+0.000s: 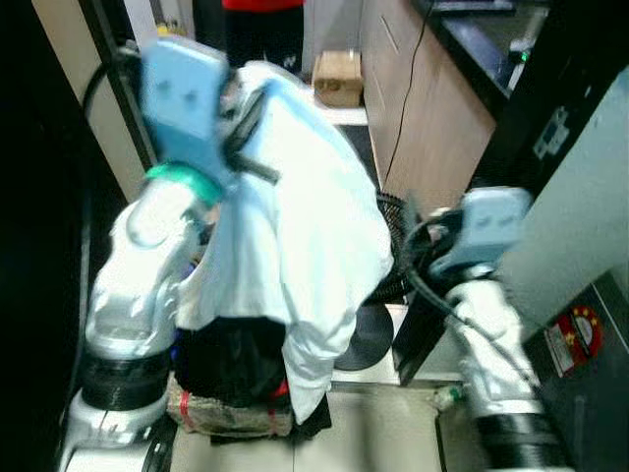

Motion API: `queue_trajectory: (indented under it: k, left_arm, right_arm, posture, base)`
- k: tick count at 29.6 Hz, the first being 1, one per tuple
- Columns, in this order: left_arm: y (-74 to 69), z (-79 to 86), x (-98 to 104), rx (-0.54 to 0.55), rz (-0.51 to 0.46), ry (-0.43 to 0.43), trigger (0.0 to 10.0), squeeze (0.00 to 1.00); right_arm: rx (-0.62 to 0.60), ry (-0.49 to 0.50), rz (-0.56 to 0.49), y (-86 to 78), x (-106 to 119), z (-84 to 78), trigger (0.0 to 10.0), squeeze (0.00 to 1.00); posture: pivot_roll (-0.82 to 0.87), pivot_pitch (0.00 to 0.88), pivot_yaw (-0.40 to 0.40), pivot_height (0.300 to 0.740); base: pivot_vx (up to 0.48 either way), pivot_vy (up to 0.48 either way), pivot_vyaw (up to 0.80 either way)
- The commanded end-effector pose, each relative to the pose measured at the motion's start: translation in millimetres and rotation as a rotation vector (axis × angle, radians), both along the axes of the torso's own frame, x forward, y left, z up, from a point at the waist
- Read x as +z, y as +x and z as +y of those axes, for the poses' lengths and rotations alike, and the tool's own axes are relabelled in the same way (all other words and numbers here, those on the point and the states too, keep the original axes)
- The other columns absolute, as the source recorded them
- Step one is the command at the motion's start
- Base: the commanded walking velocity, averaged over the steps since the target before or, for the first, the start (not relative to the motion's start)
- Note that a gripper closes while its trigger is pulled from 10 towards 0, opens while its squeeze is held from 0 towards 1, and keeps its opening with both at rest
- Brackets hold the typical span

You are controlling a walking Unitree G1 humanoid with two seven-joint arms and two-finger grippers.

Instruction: Clothes washing

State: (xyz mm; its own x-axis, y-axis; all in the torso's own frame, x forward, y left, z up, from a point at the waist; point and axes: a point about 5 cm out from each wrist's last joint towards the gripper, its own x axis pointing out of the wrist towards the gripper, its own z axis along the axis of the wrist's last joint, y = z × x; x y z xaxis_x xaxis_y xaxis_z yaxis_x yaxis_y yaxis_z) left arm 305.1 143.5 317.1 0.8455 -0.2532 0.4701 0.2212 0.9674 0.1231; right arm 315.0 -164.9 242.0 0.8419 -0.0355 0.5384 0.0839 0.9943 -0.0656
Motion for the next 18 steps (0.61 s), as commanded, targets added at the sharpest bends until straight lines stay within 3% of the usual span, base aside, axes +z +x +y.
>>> queue_trajectory:
  k: [1,5,9,18]
  left_arm:
    - [-5.9,-0.6,5,0.000,-0.024,0.001,10.0,0.00]
    - [-9.6,13.8,-20,0.084,0.044,0.036,10.0,0.00]
    - [-7.9,19.5,-25,0.111,0.063,0.027,10.0,0.00]
    - [3.9,8.5,-12,0.129,0.001,0.069,10.0,0.00]
  right_arm:
    - [0.005,0.008,0.022,-2.3,-3,-0.3,10.0,0.00]
    - [0.076,-0.037,-0.011,-17.1,8,5.7,10.0,0.00]
    - [0.094,-0.052,-0.002,-19.9,7,7.5,10.0,0.00]
    - [0.111,-0.045,-0.012,-14.3,24,13.9,10.0,0.00]
  posture:
    - [0.06,0.000,0.047,0.740]
    - [0.06,0.000,0.034,0.740]
    - [0.06,0.000,0.034,0.740]
    - [0.07,0.000,0.014,0.740]
  base:
    - [0.000,0.000,0.00]
    - [0.000,0.000,0.00]
    - [0.000,0.000,0.00]
    - [0.000,0.000,0.00]
